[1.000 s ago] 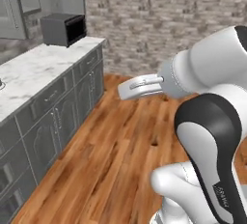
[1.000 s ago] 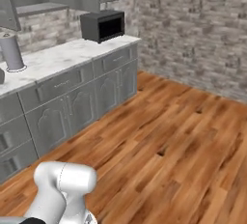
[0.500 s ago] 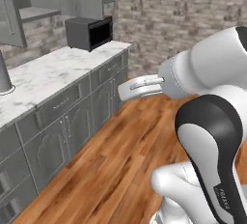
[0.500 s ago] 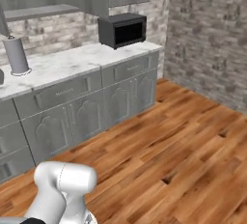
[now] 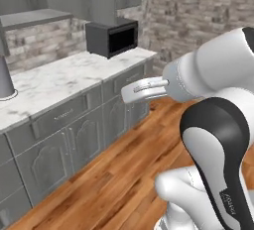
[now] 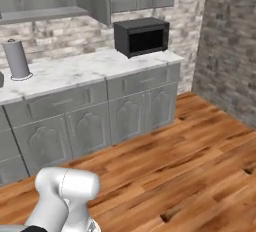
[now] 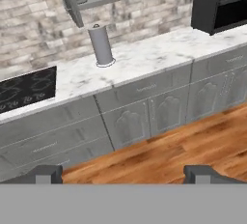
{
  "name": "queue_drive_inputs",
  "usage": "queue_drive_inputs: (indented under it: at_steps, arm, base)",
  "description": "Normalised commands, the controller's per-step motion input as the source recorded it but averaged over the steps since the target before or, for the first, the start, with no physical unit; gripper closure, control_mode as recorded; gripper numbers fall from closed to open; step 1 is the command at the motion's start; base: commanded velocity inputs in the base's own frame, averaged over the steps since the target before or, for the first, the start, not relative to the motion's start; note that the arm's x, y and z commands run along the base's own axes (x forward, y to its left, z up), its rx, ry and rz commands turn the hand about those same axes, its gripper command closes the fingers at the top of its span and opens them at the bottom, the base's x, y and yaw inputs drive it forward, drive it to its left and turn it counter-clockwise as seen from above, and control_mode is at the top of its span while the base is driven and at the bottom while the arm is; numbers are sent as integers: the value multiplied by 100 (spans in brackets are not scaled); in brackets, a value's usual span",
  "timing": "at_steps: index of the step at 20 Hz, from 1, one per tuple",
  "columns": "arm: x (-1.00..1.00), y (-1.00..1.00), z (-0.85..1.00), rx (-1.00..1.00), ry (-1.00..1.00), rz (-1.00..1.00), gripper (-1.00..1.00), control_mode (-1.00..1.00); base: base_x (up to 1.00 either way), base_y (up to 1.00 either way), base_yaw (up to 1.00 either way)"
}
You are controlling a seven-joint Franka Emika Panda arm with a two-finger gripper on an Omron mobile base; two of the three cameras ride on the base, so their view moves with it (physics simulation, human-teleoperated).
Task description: There is a bowl on the dining counter. Grab a lemon wedge from the fridge and place it in the bowl. Then get the liquor bottle and glass cup from the cabinet and place them next to the bowl.
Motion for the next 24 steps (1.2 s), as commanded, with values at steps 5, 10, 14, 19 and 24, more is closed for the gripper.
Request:
queue_drive_inputs:
  at_steps: [5,10,14,19,24]
  arm:
    - [0,0,0,0,0,0,-100,100]
    - [0,0,0,0,0,0,-100,100]
    - [0,0,0,0,0,0,-100,100]
    - [0,0,0,0,0,0,-100,100]
    - [0,0,0,0,0,0,-100,100]
  base:
    - [68,-57,36]
    - [84,-46,37]
    - [93,-39,39]
    - [96,-24,37]
    - [90,-2,24]
